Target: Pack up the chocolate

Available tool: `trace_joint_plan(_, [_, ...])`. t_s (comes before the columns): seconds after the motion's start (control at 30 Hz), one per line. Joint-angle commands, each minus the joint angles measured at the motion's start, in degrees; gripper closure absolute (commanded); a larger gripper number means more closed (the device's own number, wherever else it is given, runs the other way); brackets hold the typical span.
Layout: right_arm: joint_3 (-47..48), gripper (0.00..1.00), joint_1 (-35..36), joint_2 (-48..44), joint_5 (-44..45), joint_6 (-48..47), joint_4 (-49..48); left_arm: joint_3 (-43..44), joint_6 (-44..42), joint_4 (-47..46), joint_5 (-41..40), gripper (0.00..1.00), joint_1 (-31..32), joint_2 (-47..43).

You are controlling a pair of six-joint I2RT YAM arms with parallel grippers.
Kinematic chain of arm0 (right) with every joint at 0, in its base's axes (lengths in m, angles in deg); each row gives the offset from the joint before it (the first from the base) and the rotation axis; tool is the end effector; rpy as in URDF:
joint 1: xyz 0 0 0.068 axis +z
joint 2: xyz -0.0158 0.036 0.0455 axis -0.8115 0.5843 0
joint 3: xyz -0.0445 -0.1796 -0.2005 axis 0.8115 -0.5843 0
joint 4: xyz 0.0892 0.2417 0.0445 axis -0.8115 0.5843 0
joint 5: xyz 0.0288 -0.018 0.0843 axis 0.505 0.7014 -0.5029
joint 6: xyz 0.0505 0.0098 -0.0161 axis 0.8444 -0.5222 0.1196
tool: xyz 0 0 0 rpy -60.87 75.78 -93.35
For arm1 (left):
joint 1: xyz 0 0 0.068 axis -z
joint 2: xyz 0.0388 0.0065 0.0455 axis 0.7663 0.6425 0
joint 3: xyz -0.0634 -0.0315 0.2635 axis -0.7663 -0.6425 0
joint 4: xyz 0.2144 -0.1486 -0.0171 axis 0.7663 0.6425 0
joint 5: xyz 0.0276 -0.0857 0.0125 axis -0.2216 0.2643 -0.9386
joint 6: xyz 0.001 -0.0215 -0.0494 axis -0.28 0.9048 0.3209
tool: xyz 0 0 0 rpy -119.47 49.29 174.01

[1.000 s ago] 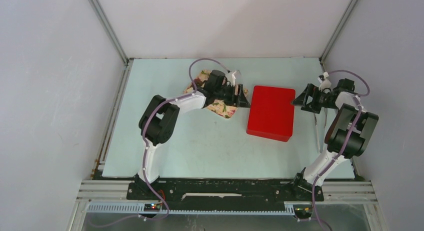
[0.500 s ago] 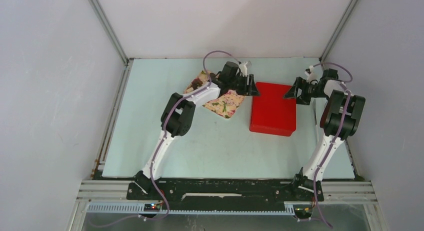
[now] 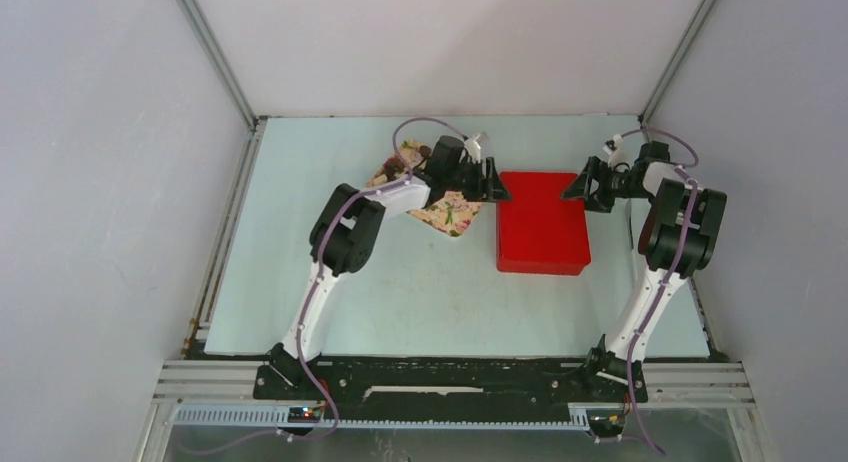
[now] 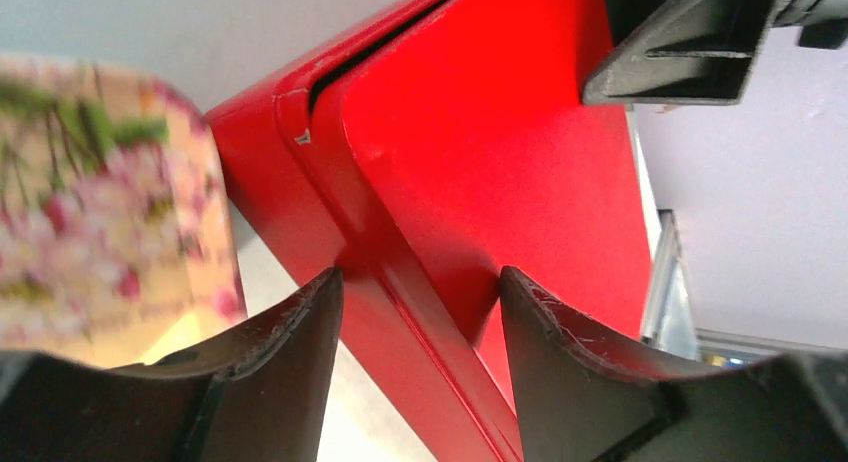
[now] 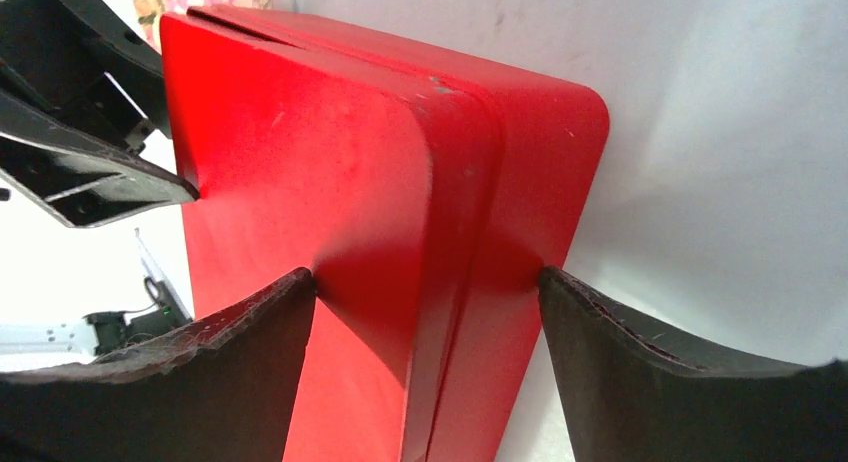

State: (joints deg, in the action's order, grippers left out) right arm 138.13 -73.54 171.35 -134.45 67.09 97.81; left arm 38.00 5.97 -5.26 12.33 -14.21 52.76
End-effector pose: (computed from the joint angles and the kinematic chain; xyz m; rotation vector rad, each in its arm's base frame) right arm 0.4081 -0.1130 0.1482 0.1071 2.4352 1.0847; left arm 0.4333 -0.3371 0.1543 0.4125 2.2551 -1.3206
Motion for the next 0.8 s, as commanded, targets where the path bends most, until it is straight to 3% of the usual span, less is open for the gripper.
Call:
trace_joint_plan(0.0, [-4.25, 0.17, 4.16, -1.73, -4.55, -0.77, 1.45, -14.75, 5.02, -10.88, 7.16, 0.38, -0.45, -9.17])
trace_joint_plan(0.17, [-6.86, 0.17, 7.02, -3.87, -5.01, -1.31, 1.83, -26.52, 12.74, -24.41, 14.65, 0.35, -0.70, -15.53])
trace_joint_plan(0.23, [-6.77, 0.14, 6.92, -4.80, -4.22, -0.49, 0.67, -29.98, 15.04, -26.75, 14.22, 0.33, -1.48, -17.86])
trace_joint_plan(0.33, [-6.79, 0.09, 6.35, -6.11, -3.42, 0.09, -0.30, -32.91, 11.40, -23.41, 11.12, 0.30, -3.26, -21.09])
trace_joint_plan(0.4, [-6.89, 0.01, 5.89, -6.55, -3.25, -0.03, 0.04, -33.59, 7.36, -19.09, 8.93, 0.28, -4.39, -23.30])
trace_joint_plan(0.67, [-6.84, 0.00, -1.44, -12.04, -6.08, -1.08, 3.28, -38.12, -1.38, -11.68, 7.85, 0.27, -5.31, -29.58])
trace_joint_plan(0.77, [-6.88, 0.00, -3.42, -15.67, -4.63, -7.06, 8.86, -39.59, -5.12, -9.04, 7.29, 0.28, -5.31, -31.55])
